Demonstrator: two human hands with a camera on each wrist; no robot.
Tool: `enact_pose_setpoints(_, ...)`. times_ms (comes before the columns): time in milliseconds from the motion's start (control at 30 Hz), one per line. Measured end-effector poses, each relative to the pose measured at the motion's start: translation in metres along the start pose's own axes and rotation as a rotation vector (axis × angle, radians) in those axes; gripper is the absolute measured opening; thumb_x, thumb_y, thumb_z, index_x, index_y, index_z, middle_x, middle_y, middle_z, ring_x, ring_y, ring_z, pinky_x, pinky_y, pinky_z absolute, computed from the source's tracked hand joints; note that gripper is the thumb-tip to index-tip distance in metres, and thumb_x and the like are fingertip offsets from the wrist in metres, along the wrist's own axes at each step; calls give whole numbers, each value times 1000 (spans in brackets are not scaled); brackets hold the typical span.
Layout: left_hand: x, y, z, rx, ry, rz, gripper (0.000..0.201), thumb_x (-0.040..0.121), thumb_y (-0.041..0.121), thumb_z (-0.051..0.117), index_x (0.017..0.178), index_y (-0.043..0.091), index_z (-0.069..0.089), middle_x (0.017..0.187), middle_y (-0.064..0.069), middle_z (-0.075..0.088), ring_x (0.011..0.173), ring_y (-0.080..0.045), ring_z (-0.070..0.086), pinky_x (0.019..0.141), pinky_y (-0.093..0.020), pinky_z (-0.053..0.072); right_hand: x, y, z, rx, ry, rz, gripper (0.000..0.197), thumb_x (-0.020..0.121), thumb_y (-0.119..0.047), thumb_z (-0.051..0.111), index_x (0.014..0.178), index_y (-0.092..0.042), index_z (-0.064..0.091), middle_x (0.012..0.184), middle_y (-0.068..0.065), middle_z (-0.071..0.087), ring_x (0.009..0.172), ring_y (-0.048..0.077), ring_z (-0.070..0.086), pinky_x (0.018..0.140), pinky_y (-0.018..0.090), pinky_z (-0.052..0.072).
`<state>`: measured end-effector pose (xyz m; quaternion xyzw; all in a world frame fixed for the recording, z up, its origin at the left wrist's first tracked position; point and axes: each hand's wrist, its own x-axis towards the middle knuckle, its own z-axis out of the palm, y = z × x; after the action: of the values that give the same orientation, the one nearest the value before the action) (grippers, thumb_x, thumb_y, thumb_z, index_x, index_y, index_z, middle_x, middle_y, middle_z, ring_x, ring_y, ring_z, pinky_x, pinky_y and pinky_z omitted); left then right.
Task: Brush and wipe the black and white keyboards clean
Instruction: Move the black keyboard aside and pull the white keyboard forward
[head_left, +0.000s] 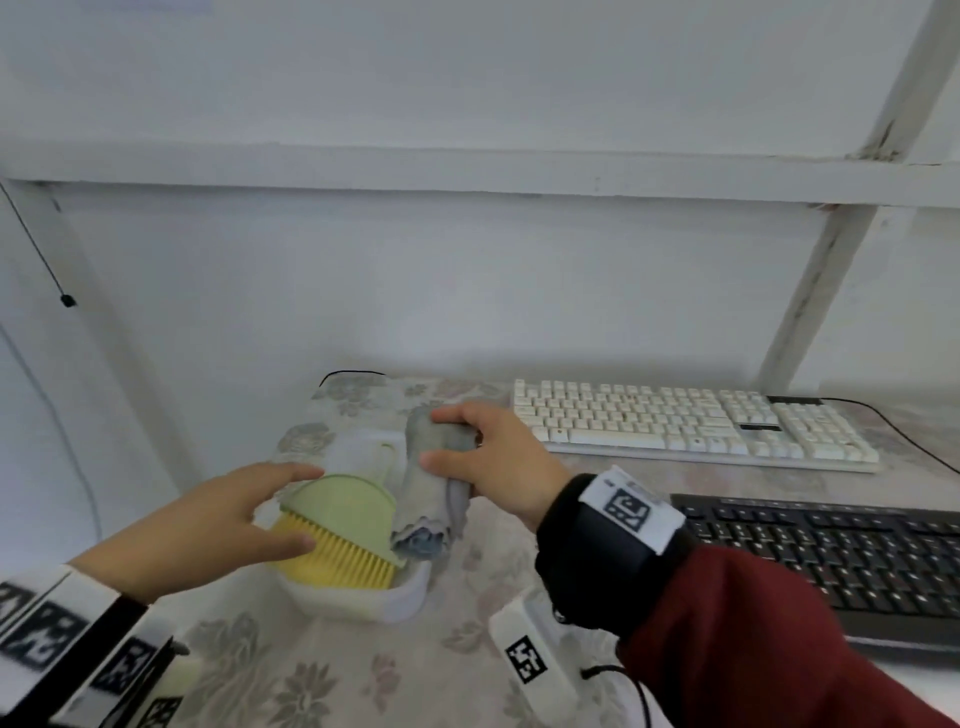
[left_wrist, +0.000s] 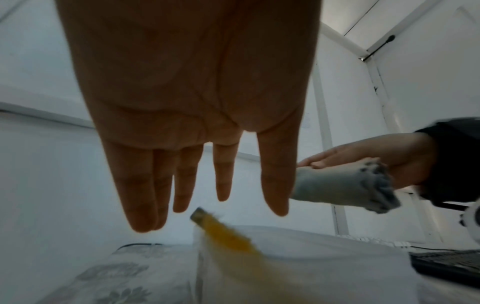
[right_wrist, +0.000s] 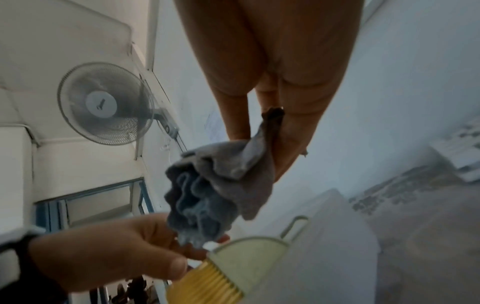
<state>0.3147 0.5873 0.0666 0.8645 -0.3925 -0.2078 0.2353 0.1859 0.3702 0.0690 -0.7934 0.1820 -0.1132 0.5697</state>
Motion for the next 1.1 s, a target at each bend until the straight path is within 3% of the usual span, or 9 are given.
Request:
enact_pose_setpoints(67,8,-3,1,0,-6,-12,51,72,43,75,109,57,43,127,27,46,108,2,51,89,-21,45,12,1,19,-18,9,10,49,81,-15,72,127,-14,54,118,5,57,109,23,58,93,42,51)
enact_pose_setpoints(133,17,-6,2,45,21,-13,44,80,30,72,105,56,47,119,20,54,98,-1,57,88,-26,49,20,4,32,-105,9,-1,50,81,-16,71,129,-14,54,123,4,55,108,16,53,95,31,47)
enact_pose_setpoints(233,26,-6,5,70,69,-17,34,82,27,70,102,48,53,93,17,56,77,0,54,70,-19,44,27,9,37,-192,20,2,52,81,-15,71,130,-14,54,129,3,54,105,10,48,89,18,38)
enact_pose_setpoints(333,30,-5,5,38,103,-32,30,82,25,70,103,42,59,83,17,54,73,0,52,62,-13,37,31,12,36,-204,49,39,52,79,-16,73,129,-15,56,128,3,55,108,12,51,95,23,43)
enact_pose_setpoints(433,32,-5,-2,-64,102,-44,30,78,19,75,97,39,65,86,11,61,73,-6,58,65,-17,40,33,16,35,-271,32,58,53,79,-18,73,129,-15,56,130,4,56,116,17,54,100,30,45)
enact_pose_setpoints(600,28,-2,-23,-196,178,5,34,73,11,78,92,38,73,91,9,69,72,-14,65,67,-23,43,33,22,39,-405,-7,62,48,82,-22,70,129,-17,57,126,4,59,116,19,54,94,24,45)
enact_pose_setpoints(767,23,2,-43,-265,285,72,41,73,9,76,88,47,70,89,13,70,65,-7,65,76,-29,49,33,26,52,-627,-92,105,48,81,-36,67,126,-29,53,109,0,56,117,25,44,99,42,39)
enact_pose_setpoints(867,22,5,-46,-377,309,92,35,75,6,75,89,38,73,89,12,69,65,-9,66,71,-24,49,31,23,52,-819,-174,91,49,85,-38,64,130,-25,51,123,6,46,117,31,35,98,44,37)
enact_pose_setpoints(1100,32,9,-25,-485,209,95,32,77,0,71,97,25,72,93,3,68,64,-9,65,57,-6,46,32,16,36,-794,-167,54,57,88,-23,62,139,-11,41,138,8,34,124,32,38,104,41,36)
